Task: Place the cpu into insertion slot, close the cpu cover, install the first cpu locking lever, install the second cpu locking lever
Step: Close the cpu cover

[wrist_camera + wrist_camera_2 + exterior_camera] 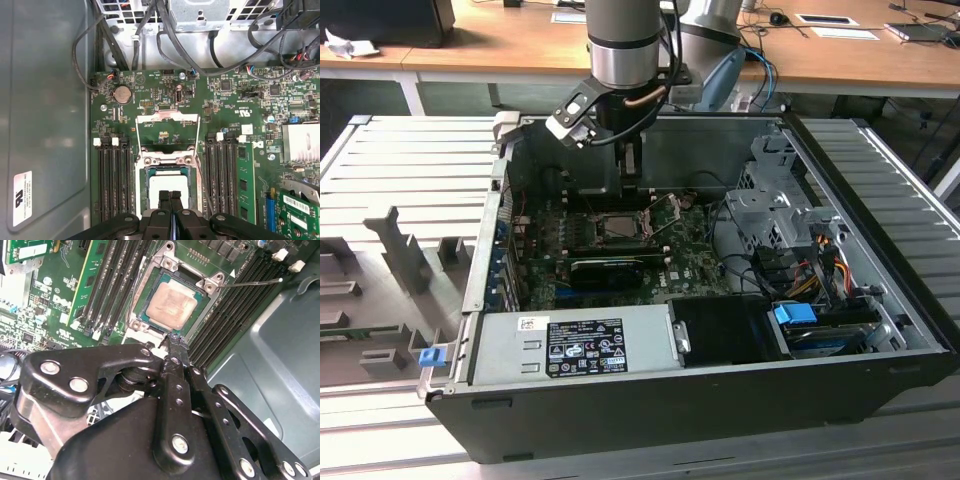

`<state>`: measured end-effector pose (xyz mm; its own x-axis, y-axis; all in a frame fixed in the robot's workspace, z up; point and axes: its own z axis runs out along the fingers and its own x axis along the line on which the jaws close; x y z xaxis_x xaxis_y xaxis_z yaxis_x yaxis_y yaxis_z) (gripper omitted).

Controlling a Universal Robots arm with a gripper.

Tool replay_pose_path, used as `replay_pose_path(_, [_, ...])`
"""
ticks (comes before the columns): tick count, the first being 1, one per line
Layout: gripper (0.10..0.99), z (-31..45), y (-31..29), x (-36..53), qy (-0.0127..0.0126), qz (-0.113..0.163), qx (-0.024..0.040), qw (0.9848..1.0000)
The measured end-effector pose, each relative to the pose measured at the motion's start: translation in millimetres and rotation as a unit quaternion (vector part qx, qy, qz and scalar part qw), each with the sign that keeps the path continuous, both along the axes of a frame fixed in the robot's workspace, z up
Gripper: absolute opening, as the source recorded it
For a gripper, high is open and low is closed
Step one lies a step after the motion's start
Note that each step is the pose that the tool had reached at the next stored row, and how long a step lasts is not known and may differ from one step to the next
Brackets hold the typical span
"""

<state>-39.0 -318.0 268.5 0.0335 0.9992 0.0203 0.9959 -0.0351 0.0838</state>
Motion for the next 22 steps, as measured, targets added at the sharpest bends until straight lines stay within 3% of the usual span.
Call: replay_pose_path(22, [0.106, 7.2, 0.0, 0.0, 0.0000, 0.000, 0.0001, 1.0000])
